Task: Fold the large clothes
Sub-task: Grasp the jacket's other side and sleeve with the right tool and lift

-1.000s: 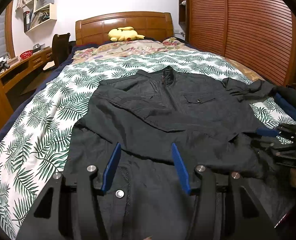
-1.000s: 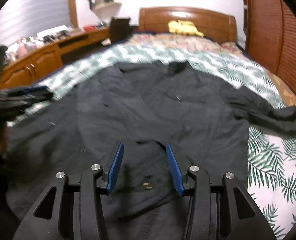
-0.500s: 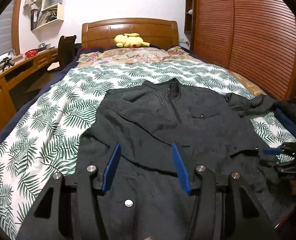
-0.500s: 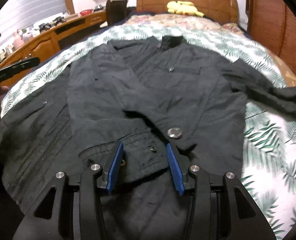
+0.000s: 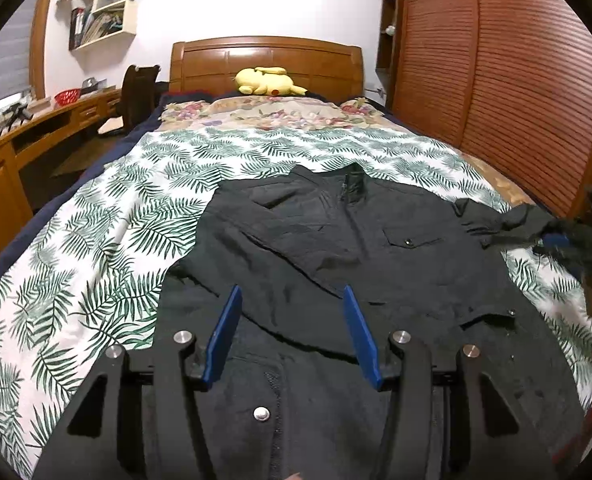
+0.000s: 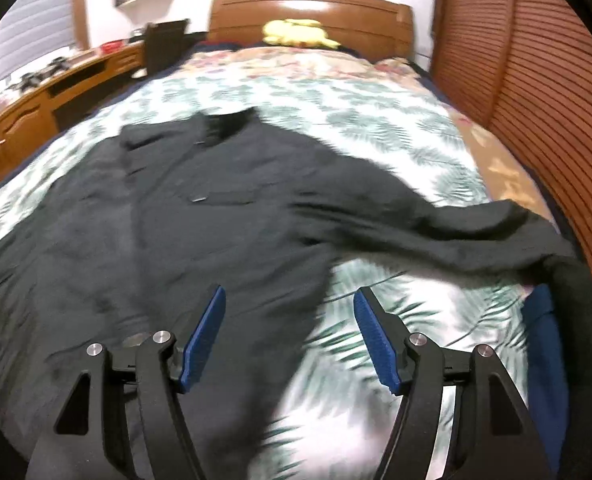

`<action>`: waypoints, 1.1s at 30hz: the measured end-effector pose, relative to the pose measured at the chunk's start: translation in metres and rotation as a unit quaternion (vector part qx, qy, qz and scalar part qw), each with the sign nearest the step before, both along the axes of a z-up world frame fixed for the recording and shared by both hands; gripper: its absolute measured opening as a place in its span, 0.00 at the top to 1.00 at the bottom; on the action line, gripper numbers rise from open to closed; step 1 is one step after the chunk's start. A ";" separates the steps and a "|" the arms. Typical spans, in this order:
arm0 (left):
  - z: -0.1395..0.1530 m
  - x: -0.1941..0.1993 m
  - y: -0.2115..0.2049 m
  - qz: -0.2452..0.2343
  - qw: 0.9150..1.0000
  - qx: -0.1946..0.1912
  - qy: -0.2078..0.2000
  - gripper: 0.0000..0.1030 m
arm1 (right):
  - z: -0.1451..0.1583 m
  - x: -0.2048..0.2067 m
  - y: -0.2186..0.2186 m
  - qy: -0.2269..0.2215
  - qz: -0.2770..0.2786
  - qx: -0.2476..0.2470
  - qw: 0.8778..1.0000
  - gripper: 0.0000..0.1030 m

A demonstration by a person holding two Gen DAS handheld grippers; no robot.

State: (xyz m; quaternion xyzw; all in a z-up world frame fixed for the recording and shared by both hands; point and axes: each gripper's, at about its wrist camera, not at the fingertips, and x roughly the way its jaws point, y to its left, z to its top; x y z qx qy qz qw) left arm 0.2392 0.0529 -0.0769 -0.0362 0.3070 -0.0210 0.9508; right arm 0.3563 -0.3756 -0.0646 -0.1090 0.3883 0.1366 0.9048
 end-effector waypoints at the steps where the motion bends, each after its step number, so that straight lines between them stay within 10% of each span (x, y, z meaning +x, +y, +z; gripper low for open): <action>1: 0.000 -0.001 -0.002 -0.002 1.000 0.007 -0.001 0.50 | -0.001 0.009 -0.005 0.002 -0.008 -0.003 1.000 0.34; 13: -0.001 -0.002 0.001 -0.006 1.000 -0.004 0.002 0.50 | -0.036 0.102 -0.070 0.046 -0.134 0.018 0.990 0.34; 33: -0.001 0.017 -0.033 -0.057 0.998 -0.001 0.009 0.49 | -0.062 0.101 -0.118 0.070 -0.235 0.090 0.965 0.32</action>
